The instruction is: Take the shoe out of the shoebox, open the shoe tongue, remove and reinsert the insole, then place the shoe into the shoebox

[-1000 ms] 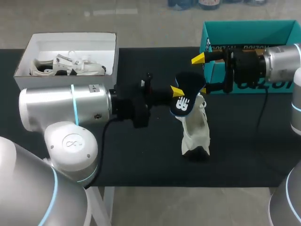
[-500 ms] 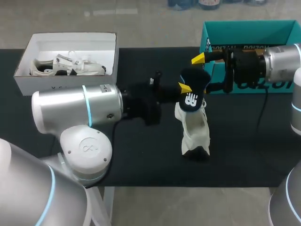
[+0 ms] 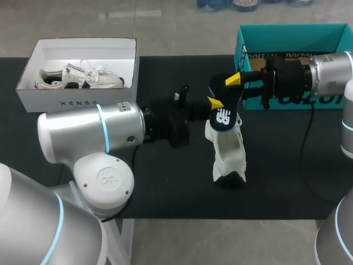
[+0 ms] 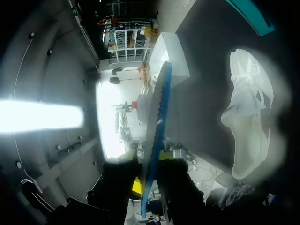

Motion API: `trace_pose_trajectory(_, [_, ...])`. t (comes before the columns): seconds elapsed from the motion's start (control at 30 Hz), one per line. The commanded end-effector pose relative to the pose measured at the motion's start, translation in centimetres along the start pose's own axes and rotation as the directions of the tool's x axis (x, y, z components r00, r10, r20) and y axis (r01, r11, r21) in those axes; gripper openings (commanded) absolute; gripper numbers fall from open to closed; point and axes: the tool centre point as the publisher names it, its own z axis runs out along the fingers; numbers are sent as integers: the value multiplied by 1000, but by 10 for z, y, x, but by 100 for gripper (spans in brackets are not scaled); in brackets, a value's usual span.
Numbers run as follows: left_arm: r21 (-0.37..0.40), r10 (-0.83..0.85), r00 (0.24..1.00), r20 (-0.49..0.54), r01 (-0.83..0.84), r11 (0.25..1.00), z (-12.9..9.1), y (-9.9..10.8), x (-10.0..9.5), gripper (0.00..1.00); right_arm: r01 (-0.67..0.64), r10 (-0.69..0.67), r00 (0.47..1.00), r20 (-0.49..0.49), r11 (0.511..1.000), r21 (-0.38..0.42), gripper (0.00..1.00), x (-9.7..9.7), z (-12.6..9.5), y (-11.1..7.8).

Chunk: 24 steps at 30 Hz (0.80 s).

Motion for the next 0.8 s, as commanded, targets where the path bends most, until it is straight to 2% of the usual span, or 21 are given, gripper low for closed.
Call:
trace_pose_trajectory(0.03, [-5,0,1000,9,0,1000,-1,-2,3,0,0,0,1000,0,1000,-4,0,0,1,-1])
trace_pose_trajectory(0.37, [4,-38,999,3,38,999,1,-3,4,0,0,0,1000,0,1000,-4,0,0,1,-1])
trace_pose_trajectory(0.4, [9,-63,998,0,63,998,1,-3,4,55,0,0,1000,0,1000,-4,0,0,1,-1])
trace_pose_trajectory(0.43, [7,-57,998,6,57,998,-1,-3,5,100,0,0,1000,0,1000,-4,0,0,1,-1])
trace_pose_trajectory(0.6, [16,-74,997,-22,74,997,-16,-2,8,100,0,0,1000,0,1000,-4,0,0,1,-1])
trace_pose_trajectory(0.8, [11,-86,995,-41,87,996,-44,6,5,100,0,0,1000,0,1000,-4,0,0,1,-1])
